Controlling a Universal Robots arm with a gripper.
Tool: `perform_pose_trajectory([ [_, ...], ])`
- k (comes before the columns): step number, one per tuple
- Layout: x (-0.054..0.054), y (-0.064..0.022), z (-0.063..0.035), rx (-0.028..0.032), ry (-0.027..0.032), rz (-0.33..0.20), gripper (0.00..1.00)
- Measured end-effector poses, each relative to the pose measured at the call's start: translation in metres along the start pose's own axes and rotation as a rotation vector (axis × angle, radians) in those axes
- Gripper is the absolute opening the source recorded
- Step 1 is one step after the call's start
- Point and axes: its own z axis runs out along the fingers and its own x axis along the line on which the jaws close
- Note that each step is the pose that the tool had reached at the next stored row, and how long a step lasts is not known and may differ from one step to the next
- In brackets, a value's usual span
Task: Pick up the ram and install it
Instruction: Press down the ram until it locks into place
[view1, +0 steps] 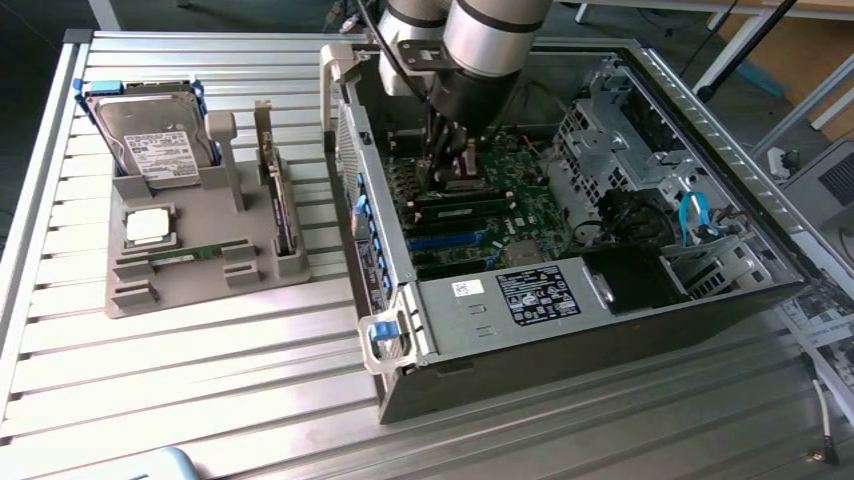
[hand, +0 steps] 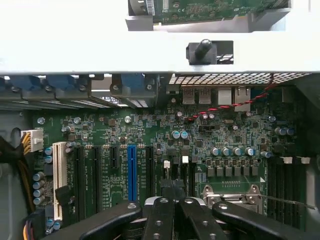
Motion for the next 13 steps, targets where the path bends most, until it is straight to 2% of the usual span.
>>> perform_pose_trajectory([
  [2, 0.000, 0.0002, -0.0064, 0.0000, 0.0000, 0.000, 0.11],
  [13, -0.001, 0.0009, -0.0276, 0.0001, 0.0101, 0.000, 0.11],
])
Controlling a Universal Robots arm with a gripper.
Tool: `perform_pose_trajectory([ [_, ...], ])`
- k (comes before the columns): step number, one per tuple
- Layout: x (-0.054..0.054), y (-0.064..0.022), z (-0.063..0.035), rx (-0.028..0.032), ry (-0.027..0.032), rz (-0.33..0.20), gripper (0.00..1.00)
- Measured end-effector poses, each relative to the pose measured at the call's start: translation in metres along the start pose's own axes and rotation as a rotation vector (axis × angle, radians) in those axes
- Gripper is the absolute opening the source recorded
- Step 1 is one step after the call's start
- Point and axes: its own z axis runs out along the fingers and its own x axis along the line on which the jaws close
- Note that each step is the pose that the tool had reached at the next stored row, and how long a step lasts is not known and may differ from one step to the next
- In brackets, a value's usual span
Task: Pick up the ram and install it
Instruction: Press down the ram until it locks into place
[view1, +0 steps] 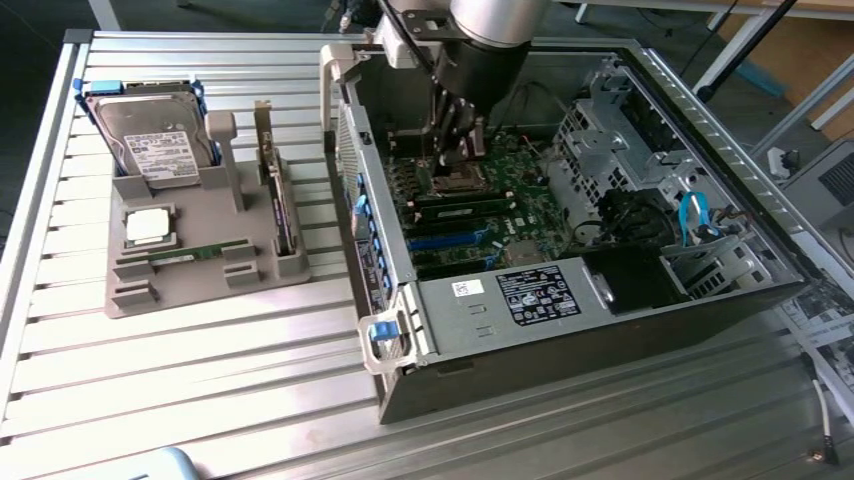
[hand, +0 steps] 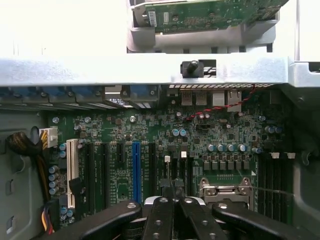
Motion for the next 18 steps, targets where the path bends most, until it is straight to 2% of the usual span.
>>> perform_pose_trajectory([
  [8, 0.000, -0.0023, -0.0007, 0.0000, 0.0018, 0.000, 0.11],
  [11, 0.000, -0.0084, -0.0008, 0.0001, 0.0016, 0.000, 0.11],
  [13, -0.001, -0.0170, -0.0011, 0.0001, 0.0016, 0.000, 0.11],
  [18, -0.001, -0.0312, -0.0015, 0.0001, 0.0016, 0.000, 0.11],
])
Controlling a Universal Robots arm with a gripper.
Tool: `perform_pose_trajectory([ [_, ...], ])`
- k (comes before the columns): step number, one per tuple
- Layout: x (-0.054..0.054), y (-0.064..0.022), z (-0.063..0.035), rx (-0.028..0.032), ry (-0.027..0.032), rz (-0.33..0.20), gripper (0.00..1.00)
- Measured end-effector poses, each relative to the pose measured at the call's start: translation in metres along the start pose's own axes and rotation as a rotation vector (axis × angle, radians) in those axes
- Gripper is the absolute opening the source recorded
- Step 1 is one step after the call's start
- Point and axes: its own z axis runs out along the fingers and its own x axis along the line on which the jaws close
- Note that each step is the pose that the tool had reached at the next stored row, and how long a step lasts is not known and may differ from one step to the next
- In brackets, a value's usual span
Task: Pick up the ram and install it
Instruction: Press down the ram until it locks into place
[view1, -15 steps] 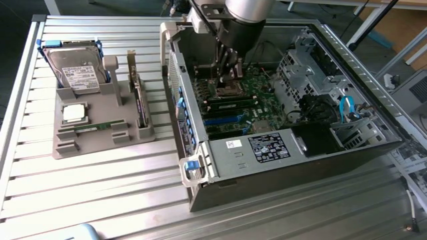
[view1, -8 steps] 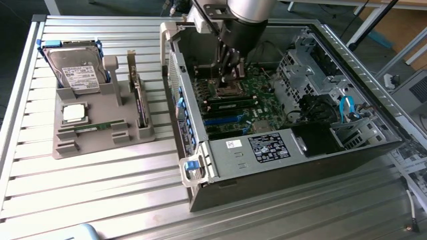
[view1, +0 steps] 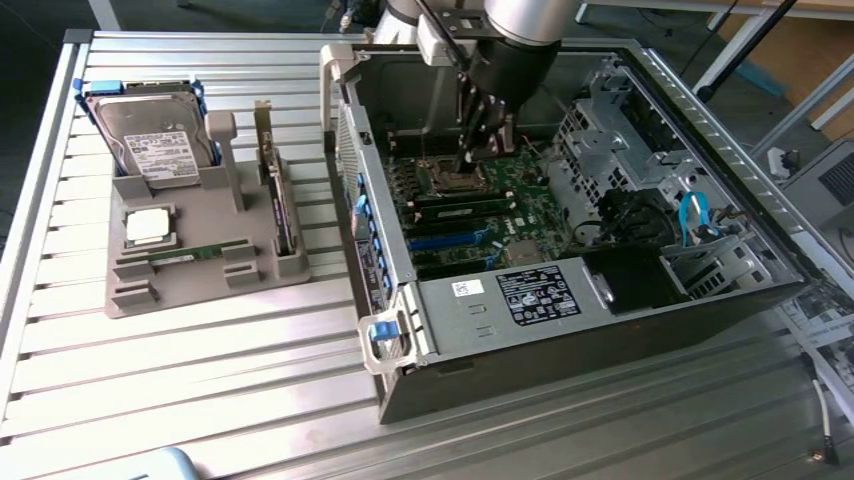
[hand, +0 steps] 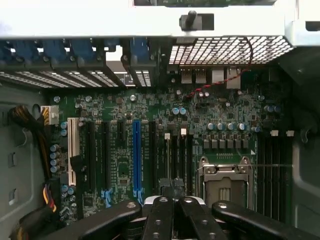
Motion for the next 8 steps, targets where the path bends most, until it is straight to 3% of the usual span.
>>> perform_pose_trajectory([
  [8, 0.000, -0.0234, -0.0007, 0.0000, -0.0001, 0.000, 0.11],
])
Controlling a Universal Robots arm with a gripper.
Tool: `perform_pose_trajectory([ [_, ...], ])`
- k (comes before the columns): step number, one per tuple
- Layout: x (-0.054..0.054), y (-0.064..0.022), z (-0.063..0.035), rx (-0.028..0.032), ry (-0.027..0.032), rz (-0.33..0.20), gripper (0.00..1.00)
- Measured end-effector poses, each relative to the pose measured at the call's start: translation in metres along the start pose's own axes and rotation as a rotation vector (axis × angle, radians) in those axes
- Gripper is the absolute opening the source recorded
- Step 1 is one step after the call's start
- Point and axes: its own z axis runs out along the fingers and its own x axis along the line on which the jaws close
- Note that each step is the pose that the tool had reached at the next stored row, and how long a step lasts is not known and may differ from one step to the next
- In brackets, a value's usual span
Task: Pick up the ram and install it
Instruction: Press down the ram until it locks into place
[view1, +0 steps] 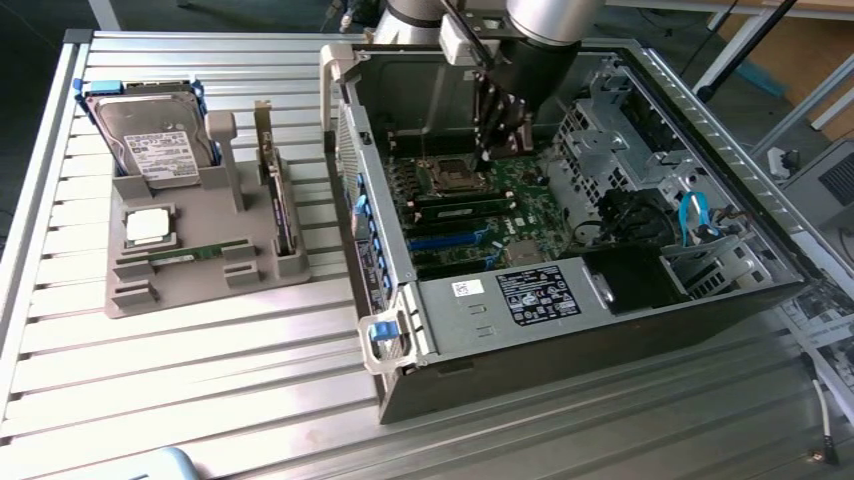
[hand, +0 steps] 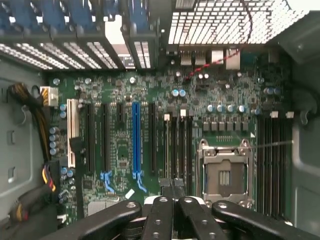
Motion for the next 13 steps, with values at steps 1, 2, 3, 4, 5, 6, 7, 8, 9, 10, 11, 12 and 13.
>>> perform_pose_trajectory([
  [1, 0.000, -0.0027, -0.0001, 0.0000, 0.0001, 0.000, 0.11],
  [2, 0.000, -0.0057, -0.0002, 0.0000, 0.0002, 0.000, 0.11],
  [3, 0.000, -0.0099, -0.0003, 0.0000, 0.0000, 0.000, 0.11],
  [4, 0.000, -0.0135, -0.0004, 0.0000, 0.0001, 0.000, 0.11],
  [5, 0.000, -0.0143, -0.0005, 0.0000, 0.0002, 0.000, 0.11],
  [6, 0.000, -0.0145, -0.0005, -0.0001, 0.0002, 0.000, 0.11],
  [7, 0.000, -0.0145, -0.0005, 0.0000, 0.0001, 0.000, 0.11],
  [8, 0.000, -0.0145, -0.0005, 0.0000, 0.0001, 0.000, 0.11],
  [9, 0.000, -0.0145, -0.0005, 0.0000, 0.0001, 0.000, 0.11],
  [10, 0.000, -0.0145, -0.0005, -0.0001, 0.0001, 0.000, 0.11],
  [11, 0.000, -0.0145, -0.0005, 0.0000, 0.0001, 0.000, 0.11],
  [12, 0.000, -0.0145, -0.0005, 0.0000, 0.0001, 0.000, 0.11],
  [13, 0.000, -0.0145, -0.0005, 0.0000, 0.0001, 0.000, 0.11],
])
